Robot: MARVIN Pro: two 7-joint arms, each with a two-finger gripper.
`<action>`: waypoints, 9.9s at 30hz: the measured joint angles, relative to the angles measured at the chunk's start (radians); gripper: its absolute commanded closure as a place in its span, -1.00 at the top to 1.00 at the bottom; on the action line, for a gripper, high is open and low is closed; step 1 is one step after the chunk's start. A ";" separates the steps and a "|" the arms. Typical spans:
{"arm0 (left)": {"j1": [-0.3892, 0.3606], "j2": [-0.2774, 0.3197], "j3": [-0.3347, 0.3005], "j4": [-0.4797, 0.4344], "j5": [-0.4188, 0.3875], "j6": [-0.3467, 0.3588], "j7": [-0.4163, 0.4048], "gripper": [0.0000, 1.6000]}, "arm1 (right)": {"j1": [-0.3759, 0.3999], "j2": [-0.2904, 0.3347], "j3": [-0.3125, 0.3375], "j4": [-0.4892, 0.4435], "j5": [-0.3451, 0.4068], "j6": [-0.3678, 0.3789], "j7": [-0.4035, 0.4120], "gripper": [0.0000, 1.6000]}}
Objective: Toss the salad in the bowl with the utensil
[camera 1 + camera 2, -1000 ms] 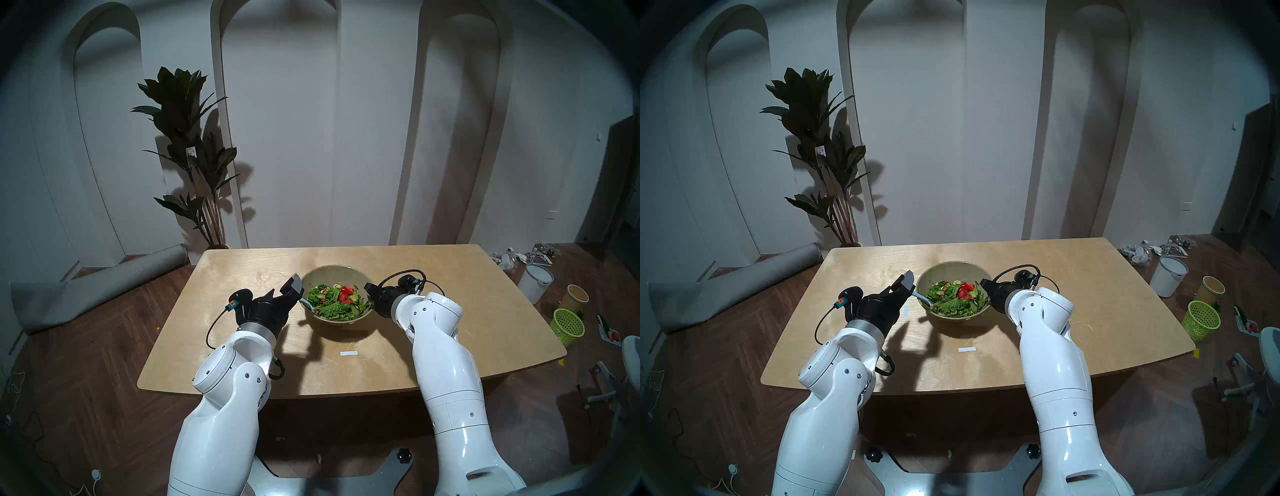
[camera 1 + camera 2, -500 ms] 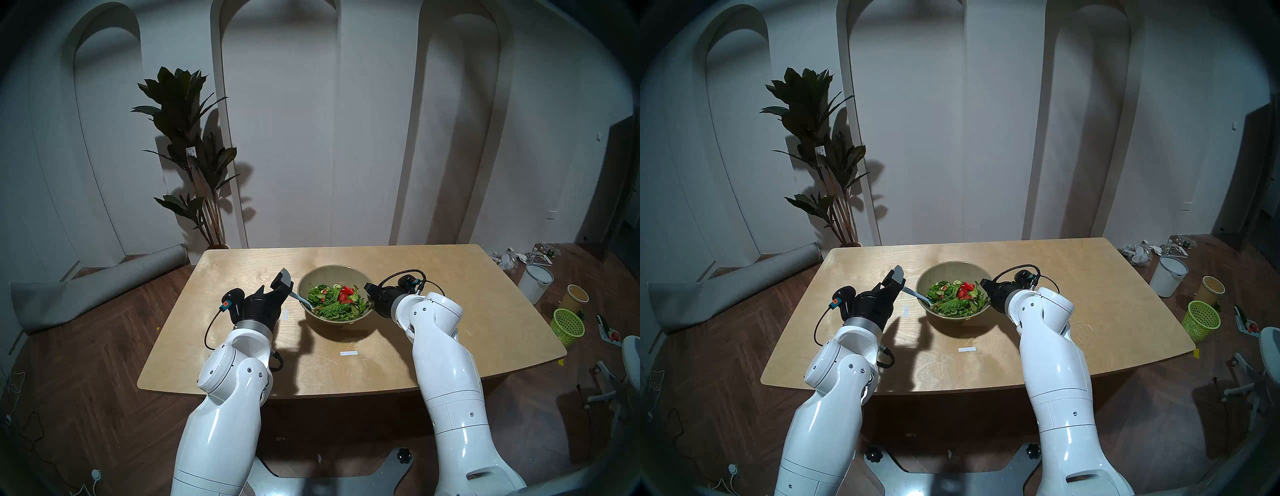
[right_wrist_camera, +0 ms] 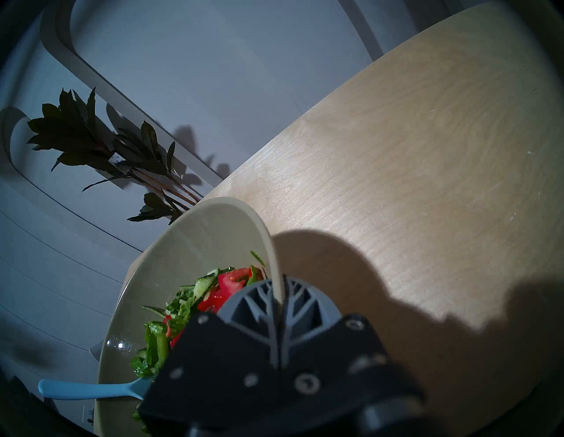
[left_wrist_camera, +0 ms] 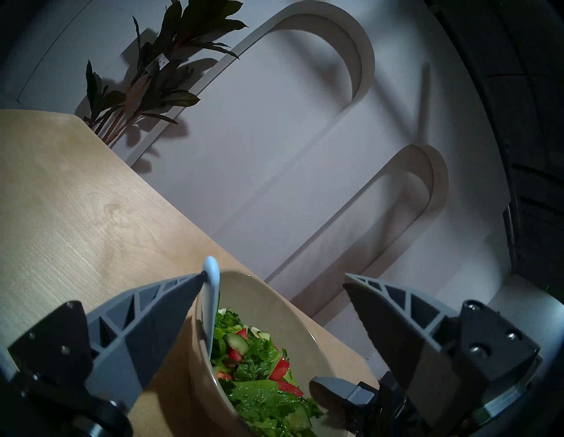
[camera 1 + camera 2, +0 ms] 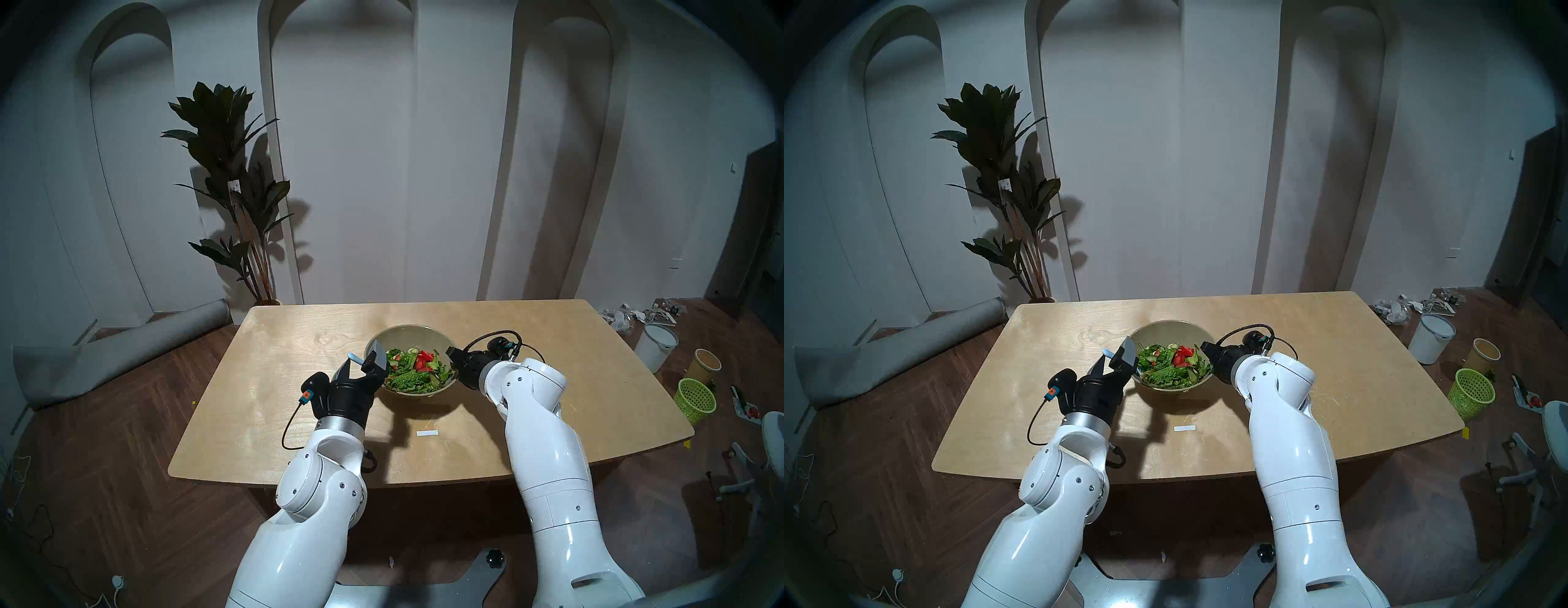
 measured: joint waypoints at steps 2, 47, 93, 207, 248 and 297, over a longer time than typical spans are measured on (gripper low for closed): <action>-0.012 0.003 0.013 0.022 0.013 -0.024 0.012 1.00 | 0.000 0.000 0.000 0.000 0.000 0.000 0.000 -1.00; -0.143 -0.021 -0.016 0.159 0.008 0.029 0.108 0.22 | 0.000 0.001 -0.001 0.000 0.000 -0.001 0.000 -1.00; -0.147 0.031 0.043 0.100 0.064 0.083 0.067 -1.00 | 0.000 0.001 -0.001 0.000 0.001 -0.001 0.000 -1.00; -0.606 0.440 0.187 0.297 -0.263 0.726 -0.402 -1.00 | 0.001 0.003 -0.001 0.000 0.001 -0.003 -0.001 -1.00; -0.704 0.324 0.186 0.351 -0.287 0.736 -0.342 -1.00 | 0.001 0.003 -0.001 0.000 0.001 -0.003 0.000 -1.00; -0.388 0.538 0.181 0.044 -0.050 0.398 -0.416 -1.00 | 0.001 0.003 -0.002 0.000 0.002 -0.003 0.000 -1.00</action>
